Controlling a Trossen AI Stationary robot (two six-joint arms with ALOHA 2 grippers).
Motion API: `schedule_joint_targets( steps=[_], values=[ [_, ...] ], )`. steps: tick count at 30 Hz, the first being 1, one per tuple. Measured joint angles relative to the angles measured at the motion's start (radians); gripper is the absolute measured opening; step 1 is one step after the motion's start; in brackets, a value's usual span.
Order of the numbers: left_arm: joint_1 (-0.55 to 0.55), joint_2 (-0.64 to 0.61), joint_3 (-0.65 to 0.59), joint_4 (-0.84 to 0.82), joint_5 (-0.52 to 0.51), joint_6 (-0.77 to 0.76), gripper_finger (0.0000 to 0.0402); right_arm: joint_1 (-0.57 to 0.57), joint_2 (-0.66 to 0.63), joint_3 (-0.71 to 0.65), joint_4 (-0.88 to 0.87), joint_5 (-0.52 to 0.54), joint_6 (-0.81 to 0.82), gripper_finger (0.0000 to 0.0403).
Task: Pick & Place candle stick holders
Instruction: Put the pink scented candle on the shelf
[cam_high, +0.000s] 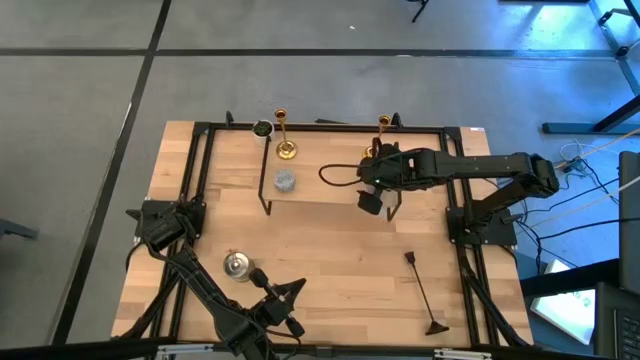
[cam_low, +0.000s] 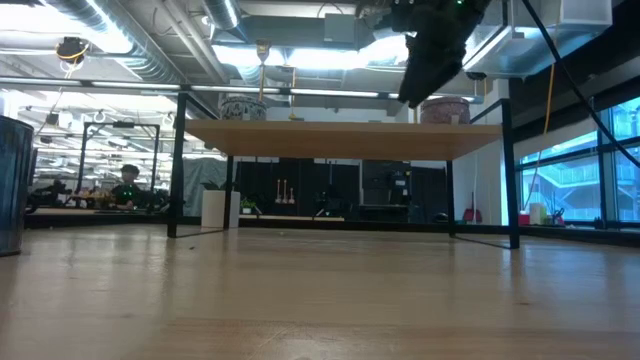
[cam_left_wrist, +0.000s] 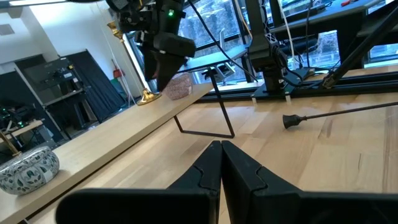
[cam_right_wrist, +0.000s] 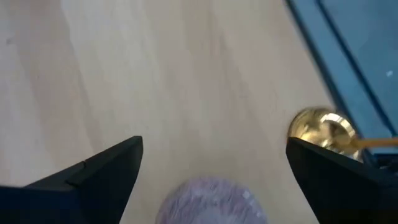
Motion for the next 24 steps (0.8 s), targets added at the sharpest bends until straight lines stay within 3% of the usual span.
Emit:
schedule_joint_targets(
  steps=[5,14,21,24],
  values=[
    [0.0,0.0,0.0,0.0,0.0,0.0,0.0006,0.0,0.0,0.0,0.113,0.015,0.0,0.0399],
    [0.0,0.0,0.0,0.0,0.0,0.0,0.0006,0.033,0.0,0.0,0.314,-0.256,-0.039,0.0399],
    [0.0,0.0,0.0,0.0,0.0,0.0,0.0006,0.11,0.0,0.0,0.195,-0.369,0.084,0.0387],
    [0.0,0.0,0.0,0.0,0.0,0.0,0.0006,0.146,0.0,0.0,0.097,-0.314,0.127,0.0356]
  ],
)
